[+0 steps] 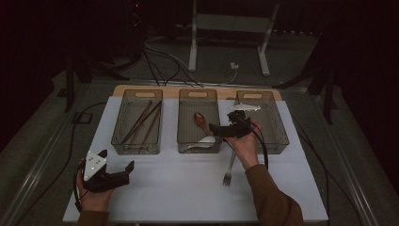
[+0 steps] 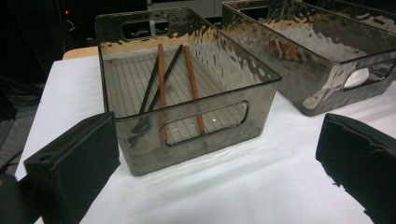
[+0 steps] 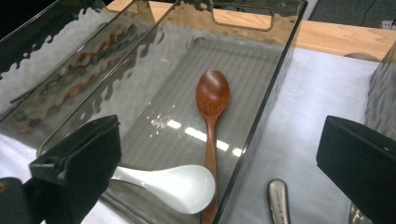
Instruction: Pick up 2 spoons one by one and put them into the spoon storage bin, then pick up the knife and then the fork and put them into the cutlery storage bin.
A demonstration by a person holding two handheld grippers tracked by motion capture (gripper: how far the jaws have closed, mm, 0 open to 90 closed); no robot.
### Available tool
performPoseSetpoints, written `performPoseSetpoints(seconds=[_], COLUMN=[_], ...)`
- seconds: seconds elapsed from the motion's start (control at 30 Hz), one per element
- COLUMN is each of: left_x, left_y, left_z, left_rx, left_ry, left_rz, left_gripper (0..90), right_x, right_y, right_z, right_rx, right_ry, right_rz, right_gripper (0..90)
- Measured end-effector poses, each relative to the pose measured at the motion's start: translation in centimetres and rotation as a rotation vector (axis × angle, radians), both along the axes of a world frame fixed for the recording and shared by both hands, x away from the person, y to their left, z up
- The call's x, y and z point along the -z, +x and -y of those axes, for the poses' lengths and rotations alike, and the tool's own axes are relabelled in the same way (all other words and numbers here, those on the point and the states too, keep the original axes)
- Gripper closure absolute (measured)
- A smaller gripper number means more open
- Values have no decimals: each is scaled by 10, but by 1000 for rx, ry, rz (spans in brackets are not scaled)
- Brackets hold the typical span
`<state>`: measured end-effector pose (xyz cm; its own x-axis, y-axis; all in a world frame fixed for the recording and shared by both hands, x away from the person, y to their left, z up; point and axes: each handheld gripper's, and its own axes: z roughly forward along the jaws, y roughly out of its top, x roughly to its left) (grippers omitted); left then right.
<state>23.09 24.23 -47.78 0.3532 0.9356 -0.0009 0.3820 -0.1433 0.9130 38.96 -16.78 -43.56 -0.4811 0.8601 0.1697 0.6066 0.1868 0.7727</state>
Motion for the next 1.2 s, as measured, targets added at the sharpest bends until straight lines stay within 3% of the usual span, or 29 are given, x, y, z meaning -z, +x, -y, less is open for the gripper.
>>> performPoseSetpoints(seconds=[0.6, 1.2], left_x=[1, 1], left_y=[1, 1], left_z=[0, 0], left_rx=[-2, -4], left_ry=[2, 2], left_rz=[-6, -8], left_gripper=[7, 7], right_x=[-7, 5], right_y=[-20, -38], right_z=[22, 41], right_rx=[-10, -24], right_ry=[-58, -81], right_rz=[-18, -74], right_gripper=[0, 0])
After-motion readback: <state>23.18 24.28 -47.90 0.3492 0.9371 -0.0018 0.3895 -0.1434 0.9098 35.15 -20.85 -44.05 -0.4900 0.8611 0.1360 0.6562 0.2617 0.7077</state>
